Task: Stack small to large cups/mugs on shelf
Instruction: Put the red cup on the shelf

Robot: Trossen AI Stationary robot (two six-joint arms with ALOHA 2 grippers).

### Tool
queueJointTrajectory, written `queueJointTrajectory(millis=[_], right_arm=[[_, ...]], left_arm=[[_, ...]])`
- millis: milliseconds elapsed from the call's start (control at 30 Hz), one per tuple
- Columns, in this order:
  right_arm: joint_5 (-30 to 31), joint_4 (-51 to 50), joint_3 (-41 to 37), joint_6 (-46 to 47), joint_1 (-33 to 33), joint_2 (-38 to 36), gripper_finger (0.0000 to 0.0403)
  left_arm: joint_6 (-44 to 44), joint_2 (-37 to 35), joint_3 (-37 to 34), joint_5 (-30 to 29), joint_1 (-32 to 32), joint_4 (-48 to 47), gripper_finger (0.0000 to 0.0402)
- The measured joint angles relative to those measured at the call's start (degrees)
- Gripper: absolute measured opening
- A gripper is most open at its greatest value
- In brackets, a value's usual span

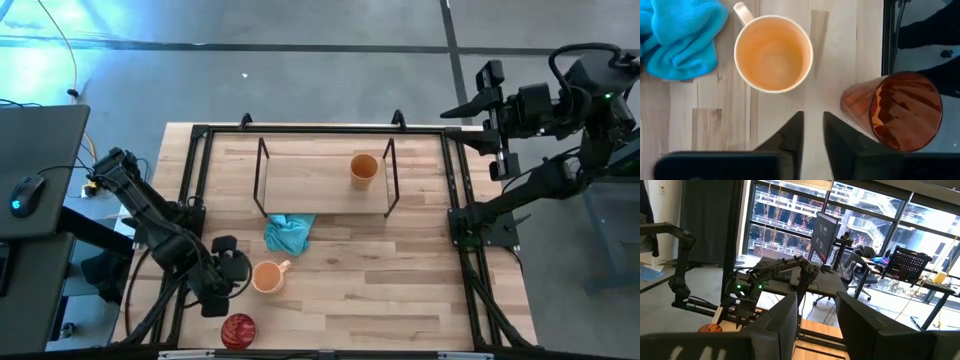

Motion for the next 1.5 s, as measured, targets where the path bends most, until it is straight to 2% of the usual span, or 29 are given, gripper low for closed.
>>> queueJointTrajectory(millis=[267, 433, 667, 1067, 1267, 1500], right_arm=[[0.01, -0.72, 0.00, 0.00, 0.02, 0.00, 0.0130], [0.01, -2.14, 0.00, -0.02, 0.00, 0.00, 0.0130], [0.02, -4.80, 0.00, -0.02, 0.01, 0.00, 0.0130], [0.04, -5.84, 0.00, -1.55, 0.00, -0.06, 0.0130], [0.04, -6.84, -0.02, -1.55, 0.00, -0.54, 0.0130], [0.02, -7.13, -0.02, -1.53, 0.00, -1.90, 0.0130]], left_arm=[[1.66, 0.29, 0.00, -1.22, -0.14, -0.02, 0.0201], [3.40, 0.99, 0.00, 4.66, -0.20, 1.46, 0.0242], [1.74, 3.36, -0.02, 11.21, -0.13, 6.00, 0.0230], [-1.50, 6.05, 0.00, 11.85, -0.12, 10.96, 0.0184], [-1.54, 8.89, 0.00, 14.41, -0.13, 13.08, 0.0175], [-1.99, 9.97, 0.02, 13.95, -0.13, 13.81, 0.0173]])
